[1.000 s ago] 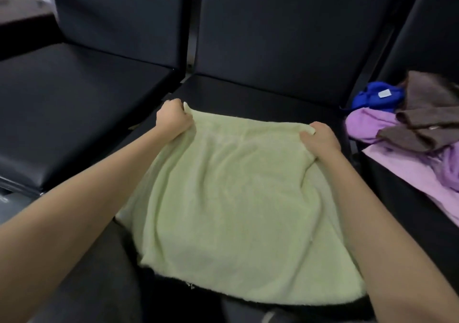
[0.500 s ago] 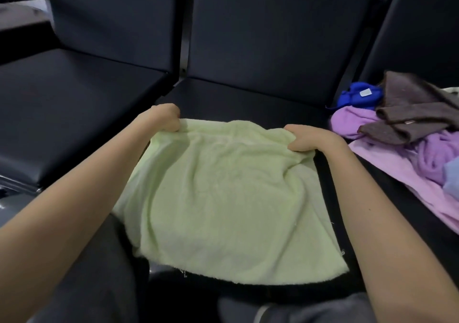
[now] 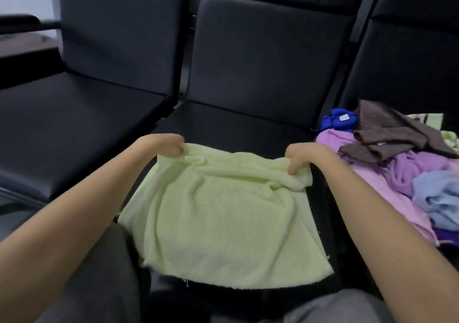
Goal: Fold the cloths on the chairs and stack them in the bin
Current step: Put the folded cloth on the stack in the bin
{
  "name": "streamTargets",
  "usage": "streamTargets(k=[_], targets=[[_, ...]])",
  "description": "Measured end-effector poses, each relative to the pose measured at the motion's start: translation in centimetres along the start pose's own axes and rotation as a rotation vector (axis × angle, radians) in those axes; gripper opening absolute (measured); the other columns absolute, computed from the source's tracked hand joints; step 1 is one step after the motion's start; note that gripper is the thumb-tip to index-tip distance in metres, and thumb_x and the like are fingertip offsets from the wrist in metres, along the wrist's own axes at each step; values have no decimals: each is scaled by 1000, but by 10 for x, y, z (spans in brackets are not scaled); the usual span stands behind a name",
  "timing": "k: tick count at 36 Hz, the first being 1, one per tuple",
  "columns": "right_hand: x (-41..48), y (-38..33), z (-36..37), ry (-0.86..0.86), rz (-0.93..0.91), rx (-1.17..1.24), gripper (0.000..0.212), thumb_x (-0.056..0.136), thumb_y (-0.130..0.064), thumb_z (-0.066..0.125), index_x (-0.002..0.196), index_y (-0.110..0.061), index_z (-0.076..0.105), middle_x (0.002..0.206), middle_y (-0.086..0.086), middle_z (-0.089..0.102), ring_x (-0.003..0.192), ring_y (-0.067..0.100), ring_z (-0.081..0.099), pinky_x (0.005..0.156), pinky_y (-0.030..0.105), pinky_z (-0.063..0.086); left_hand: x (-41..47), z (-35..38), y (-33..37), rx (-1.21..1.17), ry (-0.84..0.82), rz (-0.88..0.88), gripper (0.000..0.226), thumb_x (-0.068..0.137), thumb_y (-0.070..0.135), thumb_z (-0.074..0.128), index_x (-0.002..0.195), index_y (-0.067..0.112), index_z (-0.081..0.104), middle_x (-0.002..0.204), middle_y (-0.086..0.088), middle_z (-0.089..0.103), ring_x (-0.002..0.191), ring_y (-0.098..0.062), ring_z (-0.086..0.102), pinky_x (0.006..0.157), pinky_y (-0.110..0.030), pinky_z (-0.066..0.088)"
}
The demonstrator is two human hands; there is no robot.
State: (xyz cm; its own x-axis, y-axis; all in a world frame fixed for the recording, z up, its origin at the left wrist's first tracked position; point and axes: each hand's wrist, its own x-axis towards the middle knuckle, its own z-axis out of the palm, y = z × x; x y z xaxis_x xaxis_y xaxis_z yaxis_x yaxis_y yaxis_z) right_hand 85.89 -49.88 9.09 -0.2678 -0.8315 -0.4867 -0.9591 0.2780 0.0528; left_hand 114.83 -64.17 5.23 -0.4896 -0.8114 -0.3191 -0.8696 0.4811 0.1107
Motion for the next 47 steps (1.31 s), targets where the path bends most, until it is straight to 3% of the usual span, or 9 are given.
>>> streamTargets(k=[6,12,22,28,33,35,38,43,47], targets=[[-31,8,-64,323,-11,-70,8,80,-15,61,83,-17,54,92,2,58,85,24,54,76,34,40,-12,-57,11,-17,228,110,3,91,18,53,93,17,55,97,-5,54,96,-22,44,75,-31,39],[-71,25,-114,650,41,64,15,82,-21,64,86,-16,50,98,7,55,92,28,53,82,39,45,-40,-137,7,-499,700,89,4,82,16,66,85,15,64,86,-6,61,82,-22,55,71,-31,43],[-126,37,-141,615,7,125,16,81,-9,68,93,-9,58,95,9,58,90,26,55,70,31,40,-84,-207,23,-140,474,165,9,88,20,60,91,13,64,80,-2,55,78,-22,50,65,-31,39],[-132,39,-138,539,101,146,15,81,-8,69,95,-9,66,90,7,58,79,20,52,57,27,38,-78,-210,26,-179,180,-3,10,84,19,71,84,9,68,63,-5,42,46,-15,28,43,-22,24],[-122,37,-135,648,160,961,17,87,6,60,102,-2,60,81,15,55,50,16,55,35,16,44,-60,-201,29,-558,243,-146,33,91,15,60,61,12,45,49,0,40,32,-10,31,34,-17,29],[-112,36,-139,670,108,1341,21,89,12,53,106,1,58,95,16,57,65,18,60,46,18,54,-51,-201,32,-901,238,-114,9,93,8,57,87,2,56,77,-7,58,51,-15,58,55,-19,52],[-96,38,-155,835,36,1478,34,90,14,48,123,6,51,109,16,55,85,20,63,72,24,57,-41,-209,36,-1333,346,26,36,95,0,53,128,-8,42,113,-12,50,98,-26,63,85,-32,54],[-94,36,-195,1111,19,1336,23,86,6,52,103,-9,53,88,1,52,103,24,57,93,38,52,-43,-237,42,-1502,661,199,5,94,0,54,97,5,53,98,-9,52,75,-12,57,62,-18,56],[-100,37,-213,1249,32,1271,24,80,1,52,76,-22,47,89,-1,52,104,25,57,91,41,53,-50,-249,34,-1431,794,297,24,93,3,55,74,13,47,83,-3,49,78,-9,56,77,-21,56]])
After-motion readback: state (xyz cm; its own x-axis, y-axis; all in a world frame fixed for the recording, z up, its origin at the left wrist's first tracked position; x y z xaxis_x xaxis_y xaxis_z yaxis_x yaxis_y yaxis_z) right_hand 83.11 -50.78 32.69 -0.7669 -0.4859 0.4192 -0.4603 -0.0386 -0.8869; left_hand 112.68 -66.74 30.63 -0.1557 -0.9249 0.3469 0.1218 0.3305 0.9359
